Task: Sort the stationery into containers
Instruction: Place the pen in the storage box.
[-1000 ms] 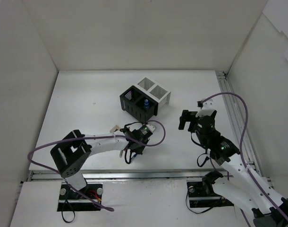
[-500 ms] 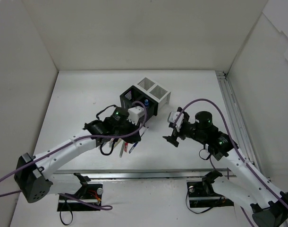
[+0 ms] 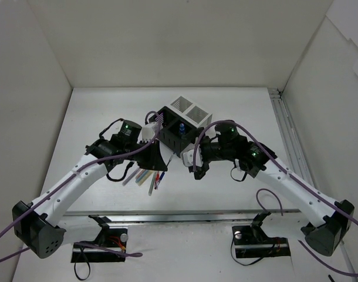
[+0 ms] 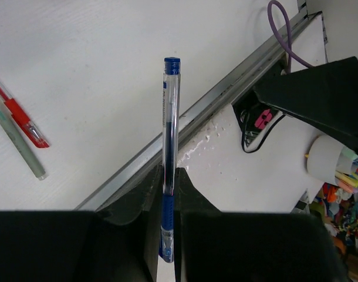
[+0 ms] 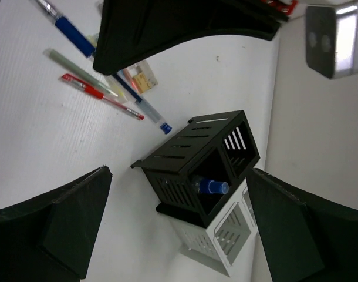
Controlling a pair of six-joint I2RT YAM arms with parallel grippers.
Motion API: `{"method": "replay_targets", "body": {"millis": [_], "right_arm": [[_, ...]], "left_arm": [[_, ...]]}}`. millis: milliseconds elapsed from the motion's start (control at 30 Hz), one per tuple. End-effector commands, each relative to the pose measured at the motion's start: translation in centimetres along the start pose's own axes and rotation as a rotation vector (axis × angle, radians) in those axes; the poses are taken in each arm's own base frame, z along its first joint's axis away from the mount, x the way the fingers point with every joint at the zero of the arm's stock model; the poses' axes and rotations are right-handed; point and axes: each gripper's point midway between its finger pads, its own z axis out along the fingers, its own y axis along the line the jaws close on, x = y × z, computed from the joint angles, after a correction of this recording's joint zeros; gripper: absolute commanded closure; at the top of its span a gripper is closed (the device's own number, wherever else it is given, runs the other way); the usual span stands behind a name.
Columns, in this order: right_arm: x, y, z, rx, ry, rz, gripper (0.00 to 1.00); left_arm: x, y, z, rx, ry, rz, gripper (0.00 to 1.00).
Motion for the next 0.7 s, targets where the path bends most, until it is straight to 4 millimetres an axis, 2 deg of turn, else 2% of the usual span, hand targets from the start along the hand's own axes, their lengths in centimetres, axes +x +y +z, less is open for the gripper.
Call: {"method": "replay_targets", "body": {"millis": [0, 167, 267, 367, 500, 633, 667], "right_arm": [[-0.2, 0.0, 0.6, -0.042, 0.012, -0.213, 0.02], [-1.8, 2.4, 2.4, -0.135, -0.09, -0.25, 0.04], [-2.7, 3.8, 3.7, -0.195, -0.16, -0.252, 0.09], [-2.8, 4.6, 4.9, -0.236, -0.179, -0.235, 0.18], [-2.1, 4.3, 6.2, -0.252, -0.143, -0.202, 0.36], [-2.2, 3.9, 7.1, -0.258, -0.147, -0.182, 0.46], [-2.2, 4.0, 7.3, -0.263, -0.146, -0.167, 0.51]], "left_arm": [[-0.4, -1.9, -1.2, 0.089, 0.007, -0.028, 1.0], [-1.3, -2.2, -1.5, 0.102, 0.011, -0.036, 1.0], [-1.4, -2.5, -1.4, 0.116, 0.024, -0.036, 1.0], [-1.6, -2.6, -1.4, 0.118, 0.026, -0.031, 1.0], [-1.8, -2.8, -1.3, 0.125, 0.031, -0.035, 1.0], [-1.7, -2.9, -1.2, 0.134, 0.043, -0.038, 1.0], [-1.7, -2.8, -1.2, 0.13, 0.04, -0.036, 1.0]]}}
